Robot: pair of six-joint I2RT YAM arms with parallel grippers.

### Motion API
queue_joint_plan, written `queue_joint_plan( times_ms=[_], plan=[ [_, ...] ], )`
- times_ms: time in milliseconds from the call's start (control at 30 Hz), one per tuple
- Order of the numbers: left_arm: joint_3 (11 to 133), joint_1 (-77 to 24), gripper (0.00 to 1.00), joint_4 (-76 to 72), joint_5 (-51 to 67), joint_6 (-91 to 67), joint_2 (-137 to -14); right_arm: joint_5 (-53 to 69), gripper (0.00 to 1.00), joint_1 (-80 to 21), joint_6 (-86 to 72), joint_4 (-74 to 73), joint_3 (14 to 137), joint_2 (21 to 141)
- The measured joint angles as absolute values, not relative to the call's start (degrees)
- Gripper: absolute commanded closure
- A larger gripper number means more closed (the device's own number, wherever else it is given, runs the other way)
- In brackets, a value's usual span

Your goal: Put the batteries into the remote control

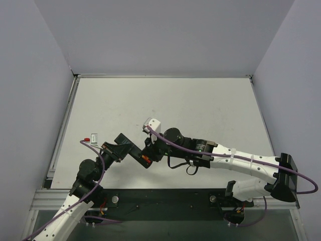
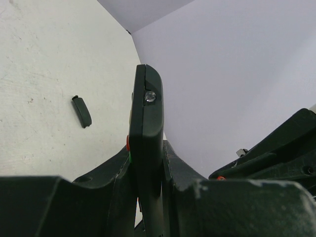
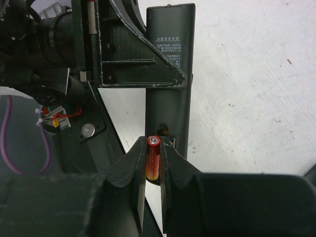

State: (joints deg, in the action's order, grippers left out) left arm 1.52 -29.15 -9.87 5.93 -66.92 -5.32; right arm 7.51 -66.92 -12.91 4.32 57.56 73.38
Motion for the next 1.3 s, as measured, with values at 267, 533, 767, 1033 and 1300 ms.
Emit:
queue_joint_plan(
  times_ms=[267,533,767,1033,1300],
  plan=[
    [1.5,-29.1,1.00,-10.5,5.9,-67.1,-5.1,5.7,1.00,-68.3,-14.3,7.6,56.6,73.7],
    [1.5,-29.1,1.00,-10.6,6.0,-67.1,-5.1,4.8,1.00,-68.4,-15.2,8.9,54.8,74.3],
    [1.5,-29.1,1.00,-11.1,6.0,-67.1,-5.0,4.8,1.00,-68.7,-15.2,10.1,53.9,75.3],
    [1.5,-29.1,1.00,-11.2,5.8,-67.3,-5.0,4.8,1.00,-69.1,-15.1,11.5,52.1,75.8],
    [1.5,-29.1,1.00,-11.3,5.6,-67.3,-5.0,4.7,1.00,-69.5,-14.6,13.7,50.9,75.8]
  ],
)
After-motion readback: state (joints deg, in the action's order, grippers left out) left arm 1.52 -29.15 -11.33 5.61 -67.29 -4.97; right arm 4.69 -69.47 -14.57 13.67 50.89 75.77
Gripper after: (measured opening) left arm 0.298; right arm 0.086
